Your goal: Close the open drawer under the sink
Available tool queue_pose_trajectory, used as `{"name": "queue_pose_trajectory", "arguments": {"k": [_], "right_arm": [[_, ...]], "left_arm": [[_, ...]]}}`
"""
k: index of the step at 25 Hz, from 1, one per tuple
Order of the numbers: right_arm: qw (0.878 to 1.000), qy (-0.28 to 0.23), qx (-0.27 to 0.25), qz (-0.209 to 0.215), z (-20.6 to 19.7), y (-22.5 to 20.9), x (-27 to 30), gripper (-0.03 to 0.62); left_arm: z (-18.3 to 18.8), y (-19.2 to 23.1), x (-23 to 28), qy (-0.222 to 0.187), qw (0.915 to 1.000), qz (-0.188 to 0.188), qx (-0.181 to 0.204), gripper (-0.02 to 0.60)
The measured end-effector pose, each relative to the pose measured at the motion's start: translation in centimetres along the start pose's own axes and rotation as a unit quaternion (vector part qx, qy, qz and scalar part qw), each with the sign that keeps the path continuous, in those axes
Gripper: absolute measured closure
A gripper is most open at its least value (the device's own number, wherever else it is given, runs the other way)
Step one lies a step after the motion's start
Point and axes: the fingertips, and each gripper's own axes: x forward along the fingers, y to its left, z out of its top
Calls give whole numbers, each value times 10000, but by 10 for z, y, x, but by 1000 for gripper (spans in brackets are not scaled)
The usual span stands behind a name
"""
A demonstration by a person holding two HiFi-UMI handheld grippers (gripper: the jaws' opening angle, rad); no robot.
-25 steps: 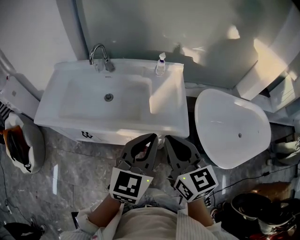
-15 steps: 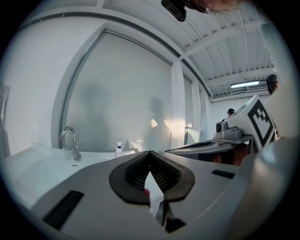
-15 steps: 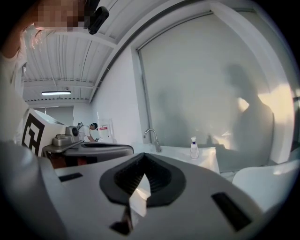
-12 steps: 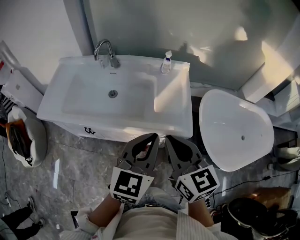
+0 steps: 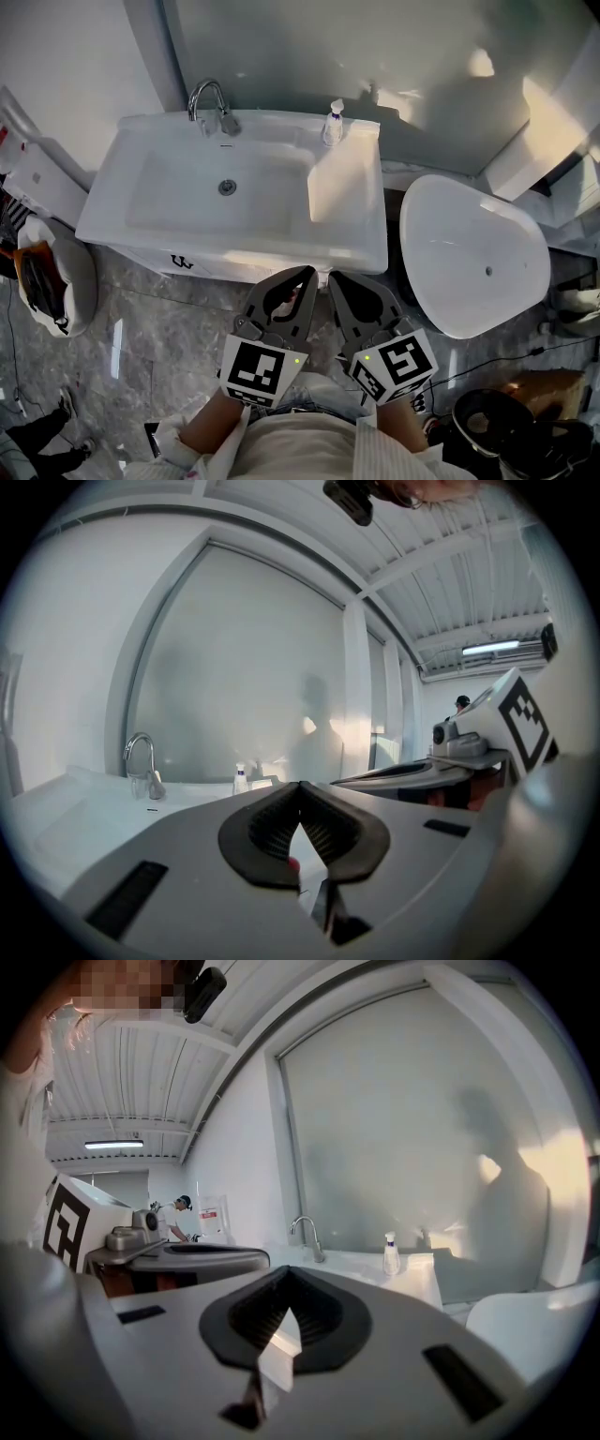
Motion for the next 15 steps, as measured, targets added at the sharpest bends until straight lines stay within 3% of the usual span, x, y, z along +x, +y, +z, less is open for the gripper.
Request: {"name": "queue_pose_trajectory", "arguments": {"k": [15], "right_arm": [[9999, 98, 56, -20, -6, 1, 6, 585]], "left_arm": [[-3, 5, 1, 31, 10000, -45, -56, 566]]}}
